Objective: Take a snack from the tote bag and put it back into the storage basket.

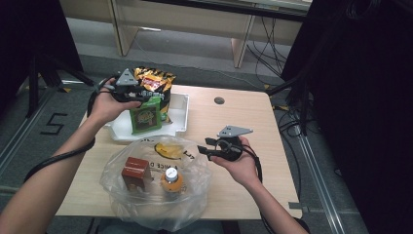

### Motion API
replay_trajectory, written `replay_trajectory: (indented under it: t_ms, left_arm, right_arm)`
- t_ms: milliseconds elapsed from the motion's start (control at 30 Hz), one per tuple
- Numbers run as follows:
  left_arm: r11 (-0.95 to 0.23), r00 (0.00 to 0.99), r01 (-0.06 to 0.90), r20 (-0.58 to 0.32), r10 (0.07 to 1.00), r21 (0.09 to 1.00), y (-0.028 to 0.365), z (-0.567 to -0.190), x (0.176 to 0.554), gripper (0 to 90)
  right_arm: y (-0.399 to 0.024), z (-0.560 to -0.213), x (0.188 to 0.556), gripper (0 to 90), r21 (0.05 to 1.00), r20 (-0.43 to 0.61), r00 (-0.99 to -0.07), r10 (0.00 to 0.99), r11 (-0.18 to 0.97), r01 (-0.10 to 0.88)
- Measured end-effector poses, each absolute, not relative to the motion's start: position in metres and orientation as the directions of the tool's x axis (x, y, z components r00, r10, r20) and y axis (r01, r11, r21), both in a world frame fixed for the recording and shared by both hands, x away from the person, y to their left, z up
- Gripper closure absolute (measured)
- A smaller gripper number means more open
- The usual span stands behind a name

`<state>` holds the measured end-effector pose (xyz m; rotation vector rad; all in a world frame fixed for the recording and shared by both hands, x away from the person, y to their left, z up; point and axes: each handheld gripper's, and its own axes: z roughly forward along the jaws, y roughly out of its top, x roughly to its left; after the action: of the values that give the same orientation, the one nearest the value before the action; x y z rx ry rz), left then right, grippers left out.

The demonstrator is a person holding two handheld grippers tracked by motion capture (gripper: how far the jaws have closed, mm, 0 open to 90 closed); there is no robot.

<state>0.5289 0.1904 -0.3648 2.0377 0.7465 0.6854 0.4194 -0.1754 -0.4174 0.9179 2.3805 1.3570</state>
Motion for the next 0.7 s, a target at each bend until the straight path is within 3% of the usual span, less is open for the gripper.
replay_trajectory:
  t_ms: [300,533,700]
  left_arm:
    - [-0.461,0.678,0.349,0.119,0.725,0.816,0.208,-0.378,0.497,89.3]
    - [-0.499,0.668,0.46,0.085,0.739,0.734,0.218,-0.415,0.498,89.6]
    - [-0.46,0.625,0.543,0.027,0.78,0.703,0.218,-0.432,0.504,89.6]
  right_arm:
    - [-0.175,-0.416,0.419,54.5,0.838,0.085,-0.772,0.63,0.374,0.398]
    - [-0.173,-0.416,0.418,54.5,0.828,0.089,-0.775,0.626,0.386,0.406]
    - [-0.174,-0.417,0.419,54.4,0.834,0.091,-0.771,0.631,0.375,0.405]
